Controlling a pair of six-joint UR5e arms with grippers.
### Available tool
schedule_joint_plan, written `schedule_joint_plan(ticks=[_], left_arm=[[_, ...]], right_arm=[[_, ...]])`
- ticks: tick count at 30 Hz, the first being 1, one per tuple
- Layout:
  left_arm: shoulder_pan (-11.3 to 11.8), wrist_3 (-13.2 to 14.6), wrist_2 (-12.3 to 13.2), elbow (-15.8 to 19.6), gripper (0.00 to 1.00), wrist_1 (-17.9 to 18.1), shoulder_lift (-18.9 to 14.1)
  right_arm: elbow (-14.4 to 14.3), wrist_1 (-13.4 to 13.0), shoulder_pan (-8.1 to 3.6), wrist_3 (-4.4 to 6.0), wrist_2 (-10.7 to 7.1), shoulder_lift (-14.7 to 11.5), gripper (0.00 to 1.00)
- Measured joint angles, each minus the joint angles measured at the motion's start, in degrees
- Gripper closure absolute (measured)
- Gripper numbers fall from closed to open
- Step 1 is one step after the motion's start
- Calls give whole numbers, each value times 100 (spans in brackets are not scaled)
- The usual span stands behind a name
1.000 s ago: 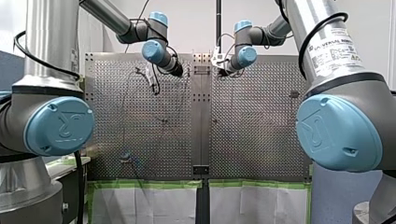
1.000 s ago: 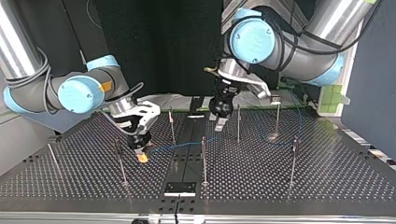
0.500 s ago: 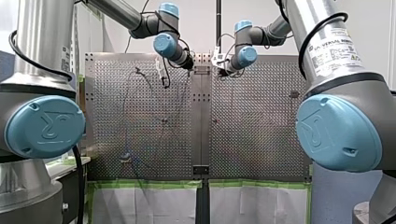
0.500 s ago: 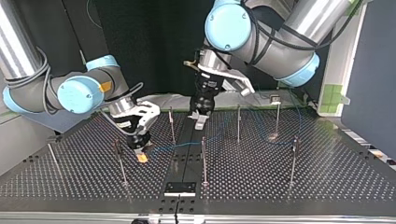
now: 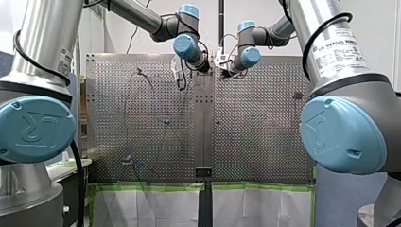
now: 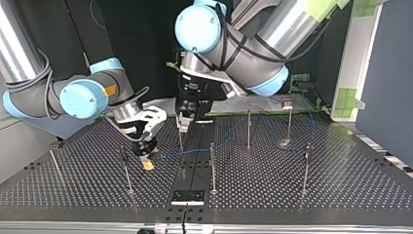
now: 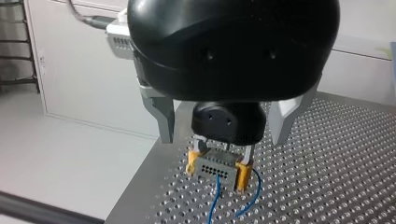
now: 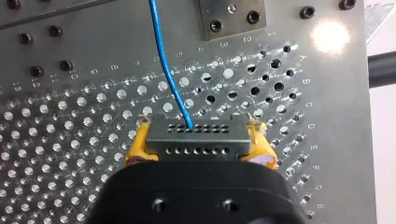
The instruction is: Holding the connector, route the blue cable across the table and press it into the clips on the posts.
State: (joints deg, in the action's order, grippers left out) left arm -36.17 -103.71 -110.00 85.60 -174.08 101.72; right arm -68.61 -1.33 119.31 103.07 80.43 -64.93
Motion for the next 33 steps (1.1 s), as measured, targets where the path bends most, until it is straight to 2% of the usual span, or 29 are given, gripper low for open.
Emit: schedule_joint_plan(ticks=[4,8,15,20,28,33], left_arm=[[-63,59,-216,-214,0,-60,215],[-28,118,-437,-435,0,-112,429],[51,147,-789,-812,0,76,533],[62,156,-773,-981,0,84,640],[84,151,-708,-1036,0,-64,821],[147,150,-718,-1045,0,18,836]], right_arm=[[0,0,0,1,0,0,100],[0,6,1,4,-1,0,100],[0,4,1,4,-9,1,100],[0,1,1,5,-9,0,100],[0,0,1,5,-16,0,100],[0,0,1,-1,-24,-1,100]])
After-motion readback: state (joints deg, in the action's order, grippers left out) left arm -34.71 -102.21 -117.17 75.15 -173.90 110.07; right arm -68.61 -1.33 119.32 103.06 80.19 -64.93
